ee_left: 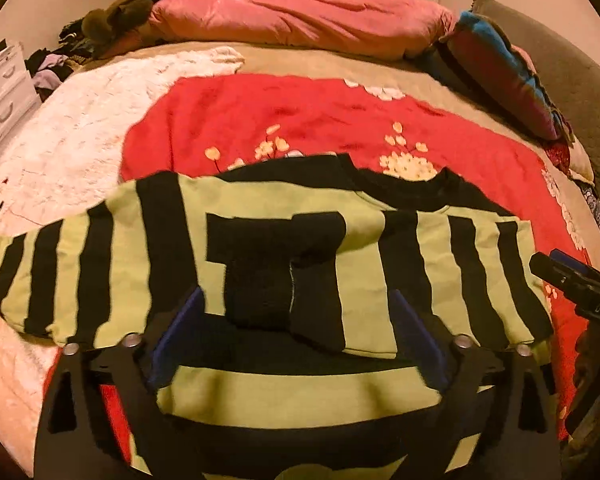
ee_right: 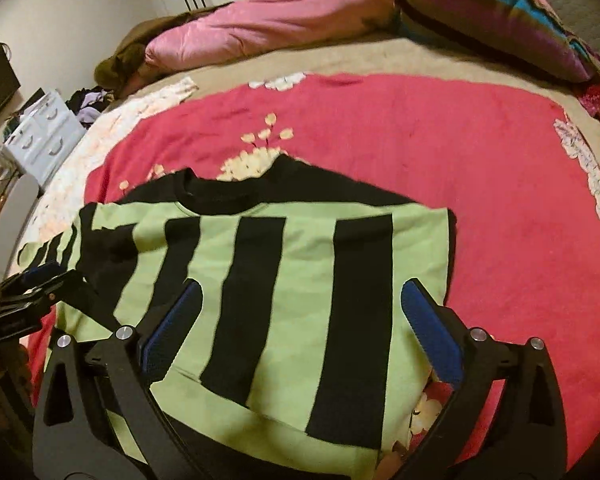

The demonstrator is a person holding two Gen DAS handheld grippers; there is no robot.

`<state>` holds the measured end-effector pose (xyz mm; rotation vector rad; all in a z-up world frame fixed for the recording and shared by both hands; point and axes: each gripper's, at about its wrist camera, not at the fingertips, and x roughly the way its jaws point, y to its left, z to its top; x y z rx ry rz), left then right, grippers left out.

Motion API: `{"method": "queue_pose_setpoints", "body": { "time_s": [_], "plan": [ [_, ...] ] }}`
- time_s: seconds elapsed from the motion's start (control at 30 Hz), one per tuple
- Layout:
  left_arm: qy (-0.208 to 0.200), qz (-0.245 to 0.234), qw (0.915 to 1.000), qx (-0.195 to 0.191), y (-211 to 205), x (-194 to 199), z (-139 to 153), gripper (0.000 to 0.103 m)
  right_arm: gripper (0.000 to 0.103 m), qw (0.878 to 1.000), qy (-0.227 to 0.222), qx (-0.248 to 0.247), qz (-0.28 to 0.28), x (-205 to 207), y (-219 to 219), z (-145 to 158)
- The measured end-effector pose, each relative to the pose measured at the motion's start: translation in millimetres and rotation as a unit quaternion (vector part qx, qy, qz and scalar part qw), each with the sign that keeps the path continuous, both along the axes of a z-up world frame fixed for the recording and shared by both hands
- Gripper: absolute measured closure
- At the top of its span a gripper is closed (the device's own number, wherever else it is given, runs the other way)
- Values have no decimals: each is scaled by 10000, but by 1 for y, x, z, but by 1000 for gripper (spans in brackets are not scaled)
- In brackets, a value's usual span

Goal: Fold small clothes
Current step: 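Lay the cuff flat on the sweater chest and open the left gripper, then move the left gripper to the other sleeve's black cuff and grasp it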

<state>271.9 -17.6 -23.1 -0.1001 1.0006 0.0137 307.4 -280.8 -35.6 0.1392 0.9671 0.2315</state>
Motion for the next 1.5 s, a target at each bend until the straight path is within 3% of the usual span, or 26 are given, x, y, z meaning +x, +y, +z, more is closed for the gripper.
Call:
{"method": "queue_pose_setpoints", "body": {
  "time_s": [0.83,1.5],
  "plan": [
    [-188,494,9986,61,59,-54,35,4,9,9954,-701,-145,641,-39,82,45],
    [-134,1235,9923,12,164,-107,32,4,9,9912,-521,-411,1145,-72,154,33]
  ]
}}
